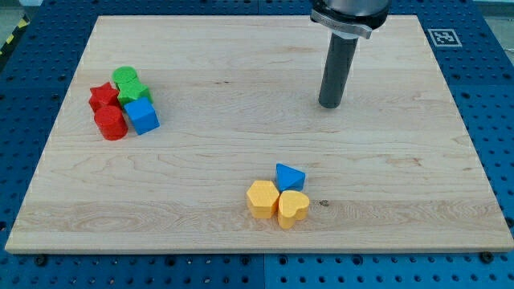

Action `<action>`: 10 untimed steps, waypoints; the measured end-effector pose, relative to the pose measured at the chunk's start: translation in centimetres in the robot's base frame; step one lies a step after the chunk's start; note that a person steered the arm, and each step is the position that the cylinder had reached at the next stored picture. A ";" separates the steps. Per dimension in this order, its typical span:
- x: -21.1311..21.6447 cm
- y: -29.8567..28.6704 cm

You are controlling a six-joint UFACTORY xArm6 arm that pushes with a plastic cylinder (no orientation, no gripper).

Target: Move the group of blocks right a bit

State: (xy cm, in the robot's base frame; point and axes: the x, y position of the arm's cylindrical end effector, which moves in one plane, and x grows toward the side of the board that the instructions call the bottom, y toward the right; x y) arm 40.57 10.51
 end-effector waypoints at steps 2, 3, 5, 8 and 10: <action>-5.3 -5.0; -7.0 -10.7; -7.0 -22.2; -9.0 -39.2; -3.2 -40.9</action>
State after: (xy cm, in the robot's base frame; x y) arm 37.37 -30.38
